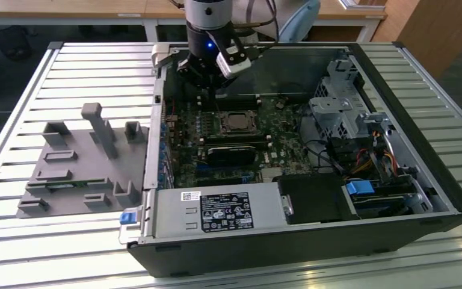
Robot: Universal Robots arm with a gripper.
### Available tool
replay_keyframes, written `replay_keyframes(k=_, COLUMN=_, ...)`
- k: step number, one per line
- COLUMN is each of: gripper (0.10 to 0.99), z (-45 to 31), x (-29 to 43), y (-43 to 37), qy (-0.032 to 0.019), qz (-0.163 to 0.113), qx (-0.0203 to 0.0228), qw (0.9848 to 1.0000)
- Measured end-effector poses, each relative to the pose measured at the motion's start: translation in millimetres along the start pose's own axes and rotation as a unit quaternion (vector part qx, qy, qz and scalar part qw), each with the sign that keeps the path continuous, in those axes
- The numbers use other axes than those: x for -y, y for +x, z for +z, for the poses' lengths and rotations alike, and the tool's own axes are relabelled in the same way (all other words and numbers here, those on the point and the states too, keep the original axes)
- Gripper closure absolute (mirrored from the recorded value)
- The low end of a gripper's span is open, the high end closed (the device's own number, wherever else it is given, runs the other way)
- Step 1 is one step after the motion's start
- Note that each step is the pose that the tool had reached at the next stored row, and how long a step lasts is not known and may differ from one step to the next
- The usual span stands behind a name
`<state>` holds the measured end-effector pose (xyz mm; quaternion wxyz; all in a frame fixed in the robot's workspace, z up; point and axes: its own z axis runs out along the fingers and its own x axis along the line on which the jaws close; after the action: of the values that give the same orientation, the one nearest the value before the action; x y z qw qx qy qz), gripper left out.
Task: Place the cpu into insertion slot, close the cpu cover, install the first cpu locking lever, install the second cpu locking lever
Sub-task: 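Install the first cpu locking lever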
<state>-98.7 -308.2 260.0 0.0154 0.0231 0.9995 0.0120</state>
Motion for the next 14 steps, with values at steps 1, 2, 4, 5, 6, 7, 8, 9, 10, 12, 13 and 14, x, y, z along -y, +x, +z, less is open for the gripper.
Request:
replay_keyframes(k=1, gripper=0.98, z=0.3, x=-0.1, y=1.6, qy=0.0, qz=0.0, qx=0.0, qw=1.0)
replay_keyframes(k=2, gripper=0.98, z=0.6, x=-0.1, y=3.0, qy=0.0, qz=0.0, qx=0.0, qw=1.0)
replay_keyframes(k=4, gripper=0.98, z=1.3, x=-0.2, y=5.5, qy=0.0, qz=0.0, qx=0.0, qw=1.0)
replay_keyframes(k=5, gripper=0.98, z=1.6, x=-0.4, y=6.7, qy=0.0, qz=0.0, qx=0.0, qw=1.0)
replay_keyframes(k=6, gripper=0.98, z=2.0, x=-0.7, y=7.6, qy=0.0, qz=0.0, qx=0.0, qw=1.0)
replay_keyframes(k=7, gripper=0.98, z=2.2, x=-1.1, y=8.2, qy=0.0, qz=0.0, qx=0.0, qw=1.0)
replay_keyframes(k=8, gripper=0.98, z=2.4, x=-1.8, y=8.6, qy=0.0, qz=0.0, qx=0.0, qw=1.0)
replay_keyframes(k=9, gripper=0.98, z=2.6, x=-2.8, y=8.9, qy=0.0, qz=0.0, qx=0.0, qw=1.0)
replay_keyframes(k=10, gripper=0.98, z=2.8, x=-4.0, y=9.2, qy=0.0, qz=0.0, qx=0.0, qw=1.0)
replay_keyframes(k=12, gripper=0.98, z=3.1, x=-6.3, y=9.6, qy=0.0, qz=0.0, qx=0.0, qw=1.0)
replay_keyframes(k=13, gripper=0.98, z=3.2, x=-7.5, y=9.7, qy=0.0, qz=0.0, qx=0.0, qw=1.0)
replay_keyframes(k=14, gripper=0.98, z=3.4, x=-8.6, y=9.9, qy=0.0, qz=0.0, qx=0.0, qw=1.0)
